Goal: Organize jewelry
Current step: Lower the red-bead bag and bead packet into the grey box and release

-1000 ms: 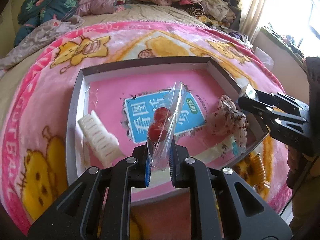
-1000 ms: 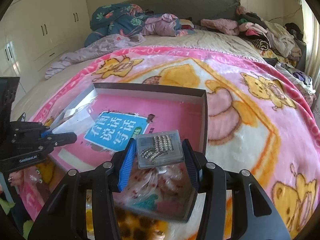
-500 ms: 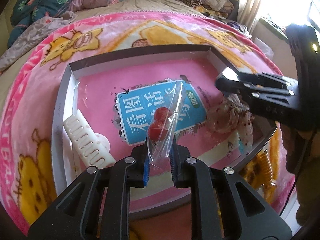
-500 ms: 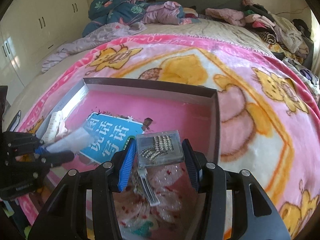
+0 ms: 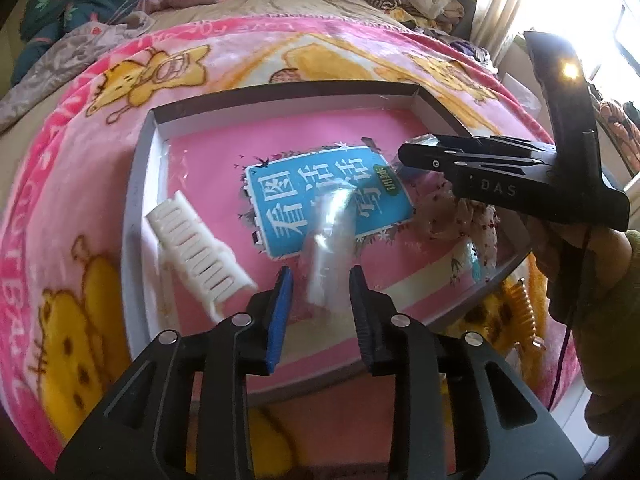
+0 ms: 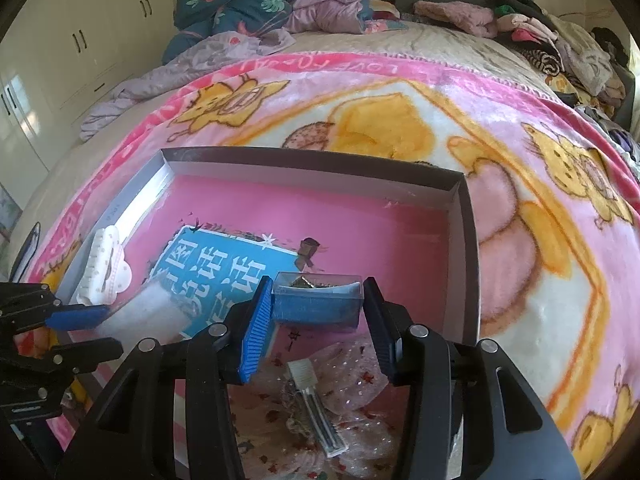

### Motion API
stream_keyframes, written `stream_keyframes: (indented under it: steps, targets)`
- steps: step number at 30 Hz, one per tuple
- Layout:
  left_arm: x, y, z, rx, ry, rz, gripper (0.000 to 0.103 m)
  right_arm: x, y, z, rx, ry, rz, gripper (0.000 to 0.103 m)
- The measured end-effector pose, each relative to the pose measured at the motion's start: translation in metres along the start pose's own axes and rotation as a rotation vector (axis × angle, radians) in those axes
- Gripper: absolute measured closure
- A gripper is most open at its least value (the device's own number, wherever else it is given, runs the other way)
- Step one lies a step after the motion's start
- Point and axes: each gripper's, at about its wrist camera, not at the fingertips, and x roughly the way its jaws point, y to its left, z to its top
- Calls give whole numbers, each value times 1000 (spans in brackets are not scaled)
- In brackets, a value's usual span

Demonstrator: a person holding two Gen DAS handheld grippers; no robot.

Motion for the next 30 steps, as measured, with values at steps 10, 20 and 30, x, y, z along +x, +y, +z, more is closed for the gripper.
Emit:
stream_keyframes:
  steps: [10, 20, 30]
  targets:
    - [-17, 3, -10, -7, -16, 3, 80, -26, 4, -10, 35, -43, -20, 48]
    - [-34, 1, -18, 1, -41, -1, 71, -64, 9, -29, 72, -93, -65, 39]
    - [-56, -1, -24, 10, -93, 4, 53, -101, 19, -58, 100, -152, -115, 27]
